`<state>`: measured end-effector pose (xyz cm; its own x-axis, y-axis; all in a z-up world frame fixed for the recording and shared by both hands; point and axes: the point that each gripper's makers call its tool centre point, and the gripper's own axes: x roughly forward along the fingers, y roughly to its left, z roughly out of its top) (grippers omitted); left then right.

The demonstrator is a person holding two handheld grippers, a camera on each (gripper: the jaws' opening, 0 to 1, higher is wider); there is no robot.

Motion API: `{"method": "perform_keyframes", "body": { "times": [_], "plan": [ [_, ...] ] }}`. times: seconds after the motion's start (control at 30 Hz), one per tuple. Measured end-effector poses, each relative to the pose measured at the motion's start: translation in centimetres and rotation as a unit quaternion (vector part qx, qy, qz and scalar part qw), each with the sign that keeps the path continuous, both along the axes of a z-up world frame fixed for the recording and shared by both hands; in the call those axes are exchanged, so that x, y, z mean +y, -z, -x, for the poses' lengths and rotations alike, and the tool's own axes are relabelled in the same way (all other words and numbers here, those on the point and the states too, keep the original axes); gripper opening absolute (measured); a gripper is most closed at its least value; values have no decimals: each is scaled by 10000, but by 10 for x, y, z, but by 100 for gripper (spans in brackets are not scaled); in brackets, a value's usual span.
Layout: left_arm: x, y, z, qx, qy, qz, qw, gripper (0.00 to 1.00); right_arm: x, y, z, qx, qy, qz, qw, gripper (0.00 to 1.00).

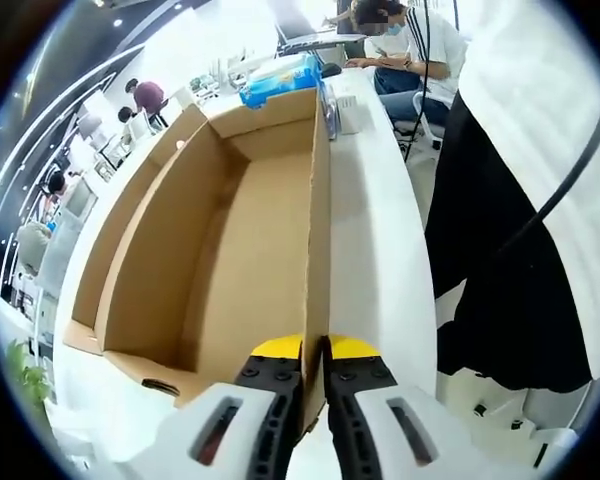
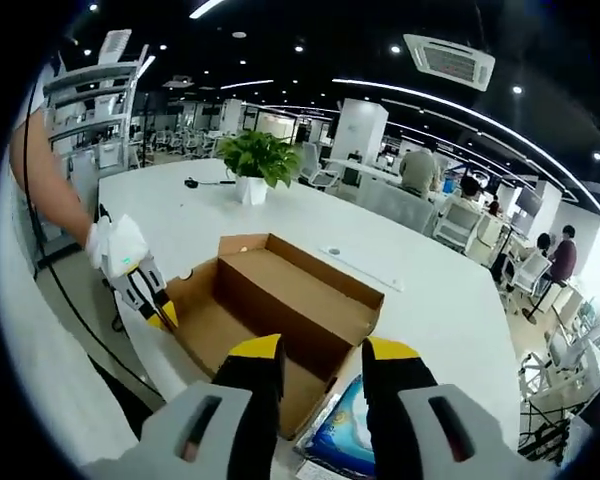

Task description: Operate the shoe box by opening the lid, removing the specified soft item, and placing it in the target area until the item is outside and the box remains undamaged.

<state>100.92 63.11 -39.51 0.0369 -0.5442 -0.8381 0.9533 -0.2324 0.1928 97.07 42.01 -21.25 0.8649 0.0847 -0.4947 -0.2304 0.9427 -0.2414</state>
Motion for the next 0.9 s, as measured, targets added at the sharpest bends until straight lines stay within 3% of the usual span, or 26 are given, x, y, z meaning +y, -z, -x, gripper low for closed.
{"method": "perform_keyframes", "body": {
  "times": [0.03,0.1,0.2,0.27,0.53,0.63,0.9],
  "plan": [
    [0,0,0,27,18,-26,10000,5,0,0,-1,-34,17,-2,10000,27],
    [0,1,1,21,42,-61,10000,5,3,3,-3,-20,89,-520,9986,25],
    [1,1,2,-25,67,-40,10000,5,-3,3,-8,-48,222,-832,9963,24],
    [1,1,2,-50,51,-16,10000,6,-9,2,-12,-49,280,-840,9961,16],
    [0,1,2,15,55,-57,10000,5,-29,-11,-26,-136,563,-1005,9933,22],
    [0,0,2,28,72,-61,10000,5,-37,-9,-29,-103,612,-626,9961,19],
    [0,0,3,-10,111,-18,9999,5,-30,-12,-38,-47,676,-903,9936,26]
  ]
}}
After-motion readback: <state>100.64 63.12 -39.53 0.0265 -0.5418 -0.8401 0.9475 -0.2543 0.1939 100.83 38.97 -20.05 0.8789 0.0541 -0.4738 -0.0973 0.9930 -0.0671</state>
